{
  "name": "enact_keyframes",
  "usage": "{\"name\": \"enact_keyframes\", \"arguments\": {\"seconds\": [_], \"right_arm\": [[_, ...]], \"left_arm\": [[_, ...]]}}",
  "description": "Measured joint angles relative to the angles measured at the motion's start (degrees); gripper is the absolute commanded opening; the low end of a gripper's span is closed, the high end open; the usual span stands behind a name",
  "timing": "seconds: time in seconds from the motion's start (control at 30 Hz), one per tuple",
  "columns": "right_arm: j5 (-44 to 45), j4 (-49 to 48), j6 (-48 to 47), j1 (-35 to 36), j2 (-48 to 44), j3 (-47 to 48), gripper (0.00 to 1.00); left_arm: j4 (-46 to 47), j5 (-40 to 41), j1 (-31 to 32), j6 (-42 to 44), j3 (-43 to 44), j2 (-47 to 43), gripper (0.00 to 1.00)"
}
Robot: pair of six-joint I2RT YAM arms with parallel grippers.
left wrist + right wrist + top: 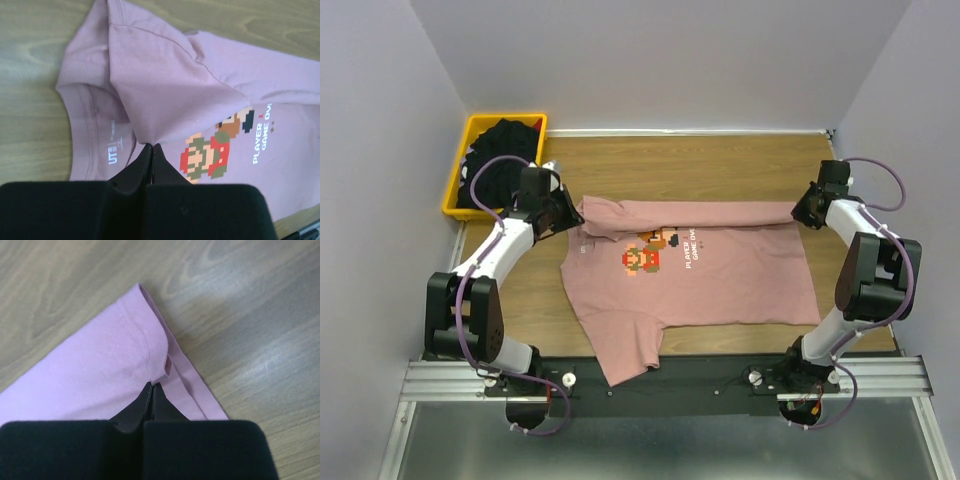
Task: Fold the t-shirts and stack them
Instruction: Fold the tshirt
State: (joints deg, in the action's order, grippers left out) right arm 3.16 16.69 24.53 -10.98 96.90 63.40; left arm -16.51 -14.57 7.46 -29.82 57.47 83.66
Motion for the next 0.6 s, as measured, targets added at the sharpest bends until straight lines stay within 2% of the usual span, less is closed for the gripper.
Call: {"name": "enact_keyframes", "arguments": {"seconds": [0.17,0.37,0.43,0.47,0.6], "right_arm": [[1.0,0.4,0.5,0.0,2.3,-0.6,0.01],[1.0,1.0,-0.1,0.0,7.3,-0.1,0.03],[1.0,1.0,-0.2,0.0,7.3,0.2,0.08],[1.0,1.1,-0.3,0.0,7.3,0.2,0.16],[1.0,2.0,-0.9,0.0,7.3,0.4,0.36]], "left_arm": [[1.4,-2.4,0.0,-1.3,-5.5,0.0,0.00],[2.4,-3.6,0.0,-1.8,-6.5,0.0,0.00],[2.7,-3.8,0.0,-1.9,-6.5,0.0,0.00],[2.7,-3.8,0.0,-2.0,-6.5,0.0,0.00],[2.7,-4.0,0.1,-2.0,-6.5,-0.1,0.00]]}}
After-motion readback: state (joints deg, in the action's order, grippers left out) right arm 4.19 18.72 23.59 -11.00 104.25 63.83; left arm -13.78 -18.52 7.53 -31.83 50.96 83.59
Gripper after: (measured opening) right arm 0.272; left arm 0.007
